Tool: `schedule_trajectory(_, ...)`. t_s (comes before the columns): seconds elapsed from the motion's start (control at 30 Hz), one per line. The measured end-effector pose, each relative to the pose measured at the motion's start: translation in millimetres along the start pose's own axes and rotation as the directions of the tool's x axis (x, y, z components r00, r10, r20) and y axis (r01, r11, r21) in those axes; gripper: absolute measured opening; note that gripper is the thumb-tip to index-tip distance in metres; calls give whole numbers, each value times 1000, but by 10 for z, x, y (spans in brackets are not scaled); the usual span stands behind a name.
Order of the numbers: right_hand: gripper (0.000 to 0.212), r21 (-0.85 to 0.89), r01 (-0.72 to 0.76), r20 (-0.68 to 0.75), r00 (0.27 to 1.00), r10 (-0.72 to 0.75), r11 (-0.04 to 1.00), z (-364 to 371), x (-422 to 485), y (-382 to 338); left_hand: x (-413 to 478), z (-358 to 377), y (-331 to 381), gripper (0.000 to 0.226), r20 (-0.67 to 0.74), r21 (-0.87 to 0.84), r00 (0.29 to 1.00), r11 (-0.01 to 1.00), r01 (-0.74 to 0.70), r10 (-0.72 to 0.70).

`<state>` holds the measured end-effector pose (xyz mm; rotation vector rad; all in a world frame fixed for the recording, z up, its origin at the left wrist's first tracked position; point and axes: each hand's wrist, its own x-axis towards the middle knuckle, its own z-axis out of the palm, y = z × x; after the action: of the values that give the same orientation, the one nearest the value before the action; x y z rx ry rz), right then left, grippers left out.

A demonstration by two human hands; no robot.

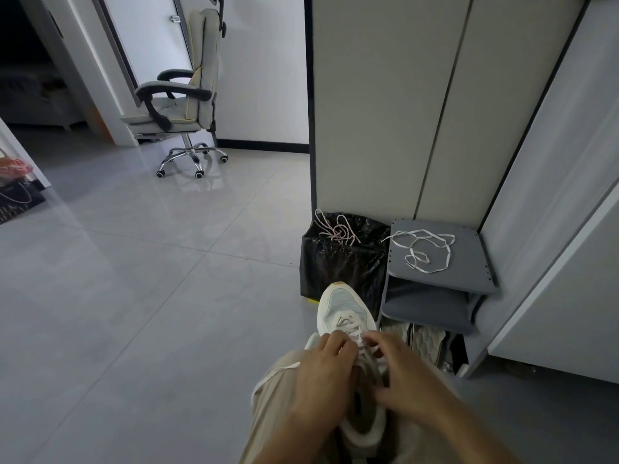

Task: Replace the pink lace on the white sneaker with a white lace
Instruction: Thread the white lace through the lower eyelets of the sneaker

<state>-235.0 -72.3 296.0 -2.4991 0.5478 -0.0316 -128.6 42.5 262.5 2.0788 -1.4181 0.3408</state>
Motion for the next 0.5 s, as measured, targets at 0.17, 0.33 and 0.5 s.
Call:
schedule_trajectory(0.17, 40, -258, 15, -214, 974, -72, 966, 149, -36, -151, -156, 1, 56, 11, -59, -16, 998, 1000, 12, -12)
schedule_trajectory(0.33, 22, -165, 80, -294, 947, -126, 983, 204, -40, -97, -232, 35, 33, 37, 27, 27, 991, 991, 129, -130)
schedule_trajectory(0.5, 18, -239, 117, -332, 923, -194, 964, 160, -108, -153, -215, 32, 52, 32, 43, 5, 988, 989, 150, -150)
